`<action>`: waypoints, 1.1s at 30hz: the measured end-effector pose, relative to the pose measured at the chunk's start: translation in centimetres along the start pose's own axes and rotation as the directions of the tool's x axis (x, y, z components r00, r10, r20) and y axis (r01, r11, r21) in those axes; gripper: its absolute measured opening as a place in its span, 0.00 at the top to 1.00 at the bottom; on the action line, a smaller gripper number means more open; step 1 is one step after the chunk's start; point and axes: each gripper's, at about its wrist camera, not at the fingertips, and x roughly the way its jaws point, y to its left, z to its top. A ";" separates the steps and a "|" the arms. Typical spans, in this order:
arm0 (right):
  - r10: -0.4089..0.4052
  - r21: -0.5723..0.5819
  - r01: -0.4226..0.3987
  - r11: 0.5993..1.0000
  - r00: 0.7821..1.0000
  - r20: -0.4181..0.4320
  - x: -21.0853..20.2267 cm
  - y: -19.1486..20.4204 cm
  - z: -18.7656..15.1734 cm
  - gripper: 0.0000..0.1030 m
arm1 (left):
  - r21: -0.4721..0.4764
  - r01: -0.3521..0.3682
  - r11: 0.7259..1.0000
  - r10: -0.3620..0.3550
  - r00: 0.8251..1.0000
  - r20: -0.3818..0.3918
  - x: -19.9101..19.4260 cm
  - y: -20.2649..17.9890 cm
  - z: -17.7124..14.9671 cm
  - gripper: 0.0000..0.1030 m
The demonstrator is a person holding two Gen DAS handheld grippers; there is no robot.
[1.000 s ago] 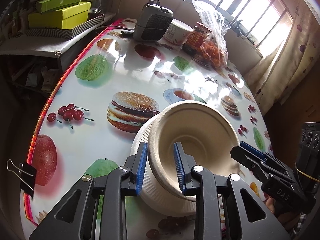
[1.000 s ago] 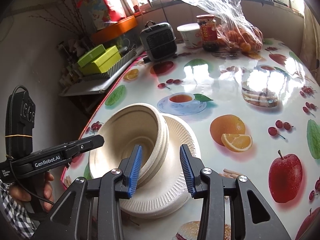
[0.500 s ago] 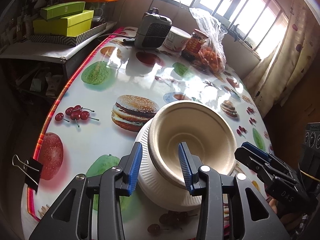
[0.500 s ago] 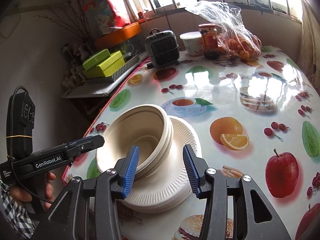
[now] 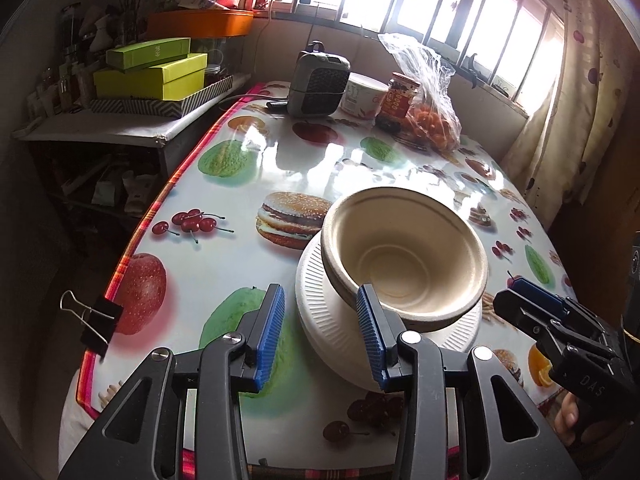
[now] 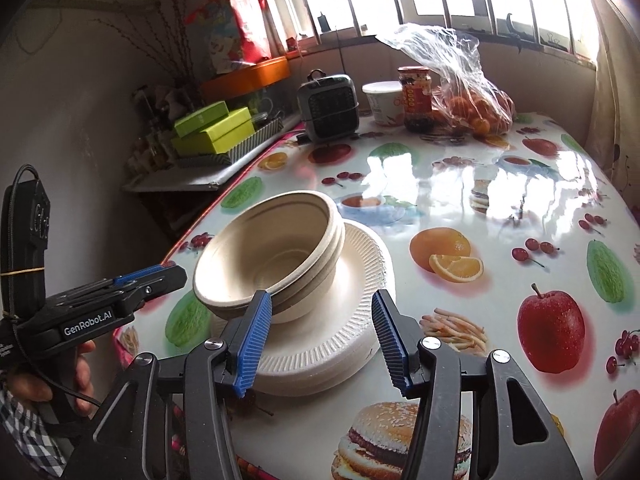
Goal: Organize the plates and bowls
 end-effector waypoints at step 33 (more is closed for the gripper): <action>-0.186 -0.097 0.176 0.980 0.977 -0.108 2.0 -1.6 -7.0 0.27 | 0.077 -0.148 0.986 0.150 0.988 -0.024 2.0 0.5 -7.1 0.57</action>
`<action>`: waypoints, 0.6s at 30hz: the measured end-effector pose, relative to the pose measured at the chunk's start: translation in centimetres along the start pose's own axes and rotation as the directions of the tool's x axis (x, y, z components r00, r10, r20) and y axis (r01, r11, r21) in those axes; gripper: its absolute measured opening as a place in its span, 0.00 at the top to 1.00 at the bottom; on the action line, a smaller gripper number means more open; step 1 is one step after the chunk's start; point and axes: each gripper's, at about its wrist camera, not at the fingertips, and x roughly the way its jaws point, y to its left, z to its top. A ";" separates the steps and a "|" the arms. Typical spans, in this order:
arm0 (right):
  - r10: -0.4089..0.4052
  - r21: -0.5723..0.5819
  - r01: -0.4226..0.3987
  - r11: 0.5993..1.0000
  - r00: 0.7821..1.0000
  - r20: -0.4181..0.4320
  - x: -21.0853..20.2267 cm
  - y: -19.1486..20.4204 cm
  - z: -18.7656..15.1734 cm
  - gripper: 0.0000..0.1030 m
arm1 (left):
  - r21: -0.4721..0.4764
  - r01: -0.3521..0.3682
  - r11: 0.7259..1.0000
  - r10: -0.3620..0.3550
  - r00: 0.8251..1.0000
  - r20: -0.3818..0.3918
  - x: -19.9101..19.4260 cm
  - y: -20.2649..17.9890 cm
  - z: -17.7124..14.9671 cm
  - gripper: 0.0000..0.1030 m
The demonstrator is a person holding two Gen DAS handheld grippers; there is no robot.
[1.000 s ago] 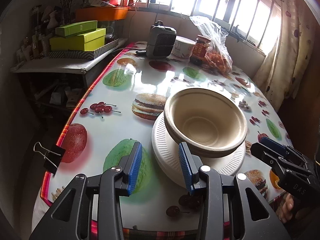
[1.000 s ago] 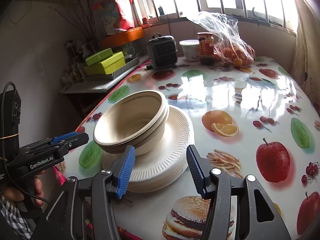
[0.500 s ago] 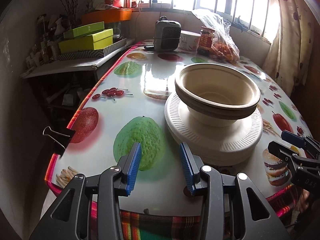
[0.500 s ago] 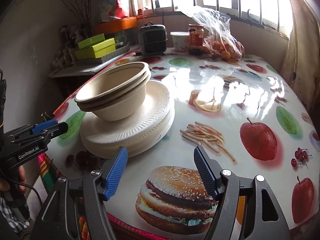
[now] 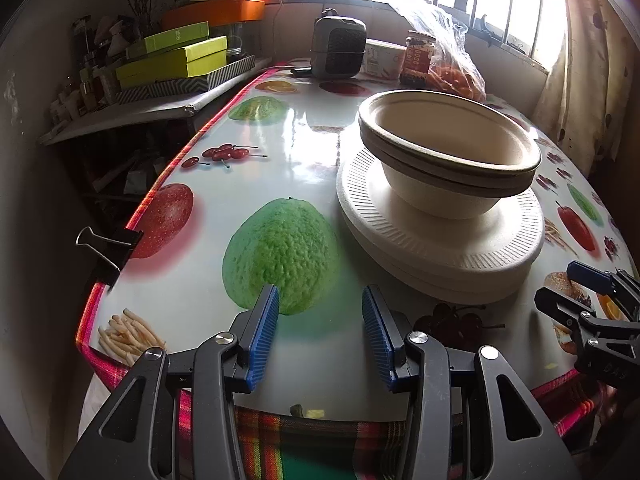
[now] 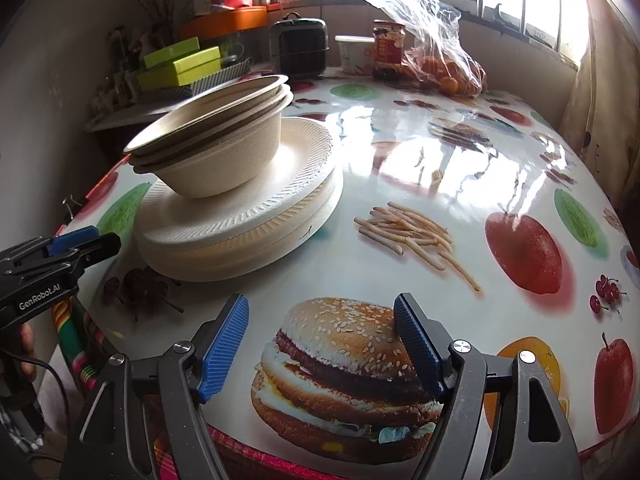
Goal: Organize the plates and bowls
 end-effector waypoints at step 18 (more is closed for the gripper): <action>-0.046 0.004 0.046 0.999 0.999 0.004 0.4 0.5 -0.2 0.14 | 0.020 -0.027 0.999 0.027 1.000 0.015 0.5 -0.9 -0.2 0.43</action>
